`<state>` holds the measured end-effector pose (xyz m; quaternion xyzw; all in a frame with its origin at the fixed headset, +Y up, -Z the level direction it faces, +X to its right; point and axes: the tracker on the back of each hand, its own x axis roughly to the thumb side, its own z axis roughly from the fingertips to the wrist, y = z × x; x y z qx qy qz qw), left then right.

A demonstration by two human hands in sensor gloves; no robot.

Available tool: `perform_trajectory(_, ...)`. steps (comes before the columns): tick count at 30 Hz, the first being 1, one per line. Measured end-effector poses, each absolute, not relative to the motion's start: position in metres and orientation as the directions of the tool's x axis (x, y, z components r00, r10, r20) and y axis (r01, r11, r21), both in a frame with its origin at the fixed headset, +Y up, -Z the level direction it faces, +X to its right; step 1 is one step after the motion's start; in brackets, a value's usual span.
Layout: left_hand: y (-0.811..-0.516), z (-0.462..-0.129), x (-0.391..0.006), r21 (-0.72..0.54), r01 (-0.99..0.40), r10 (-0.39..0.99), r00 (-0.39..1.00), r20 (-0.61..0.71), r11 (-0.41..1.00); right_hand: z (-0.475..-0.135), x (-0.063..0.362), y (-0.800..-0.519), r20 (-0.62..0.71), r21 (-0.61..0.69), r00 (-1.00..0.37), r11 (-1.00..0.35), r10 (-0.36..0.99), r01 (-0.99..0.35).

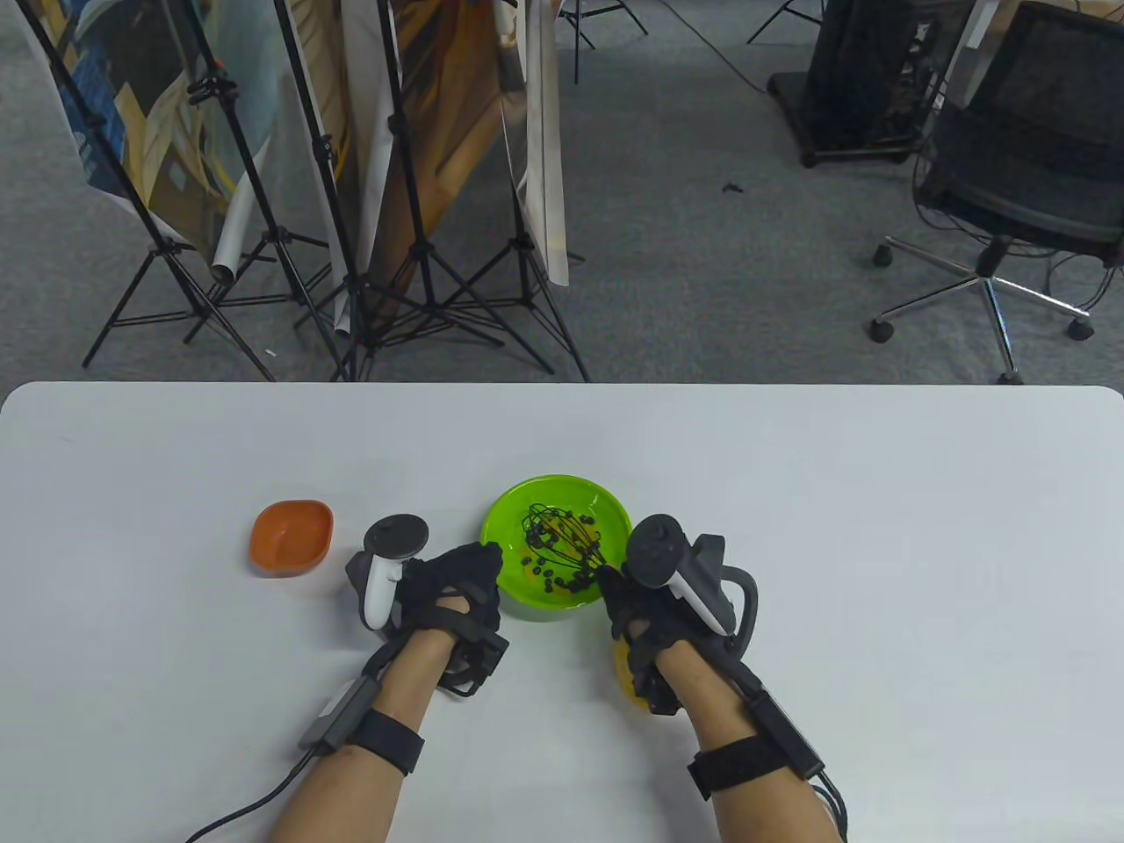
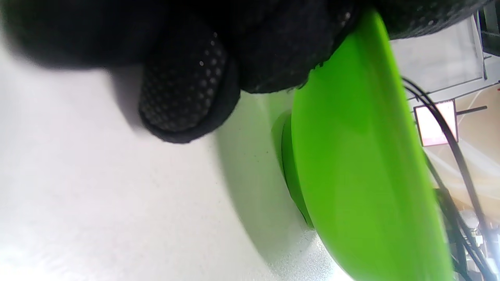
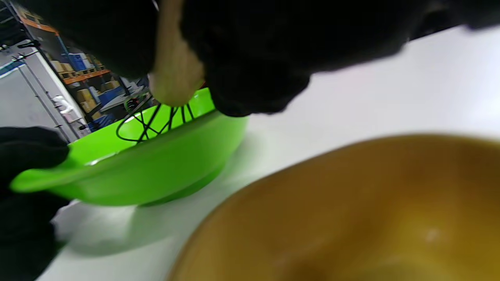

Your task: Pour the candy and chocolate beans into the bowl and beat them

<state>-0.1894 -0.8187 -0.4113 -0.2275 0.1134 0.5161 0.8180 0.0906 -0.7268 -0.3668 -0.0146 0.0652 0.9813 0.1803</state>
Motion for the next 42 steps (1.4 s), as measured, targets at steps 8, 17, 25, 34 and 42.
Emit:
perform_trajectory(8, -0.819, -0.410, -0.190, -0.236, -0.902, 0.790, 0.432, -0.435, 0.363, -0.353, 0.098, -0.711, 0.025, 0.229, -0.942, -0.920, 0.333, -0.319)
perform_trajectory(17, -0.817, -0.410, -0.189, -0.249, -0.900, 0.793, 0.434, -0.428, 0.358, -0.357, 0.108, -0.672, 0.006, 0.179, -0.997, -0.981, 0.072, -0.070)
perform_trajectory(25, -0.817, -0.410, -0.188, -0.264, -0.896, 0.795, 0.441, -0.416, 0.358, -0.367, 0.118, -0.689, -0.090, 0.099, -0.990, -0.989, 0.104, -0.113)
perform_trajectory(34, -0.817, -0.410, -0.190, -0.266, -0.902, 0.800, 0.427, -0.422, 0.341, -0.375, 0.107, -0.713, -0.077, 0.095, -0.962, -0.959, 0.260, -0.267)
perform_trajectory(42, -0.817, -0.410, -0.191, -0.246, -0.908, 0.796, 0.416, -0.439, 0.339, -0.361, 0.087, -0.726, 0.003, 0.156, -0.936, -0.925, 0.352, -0.348)
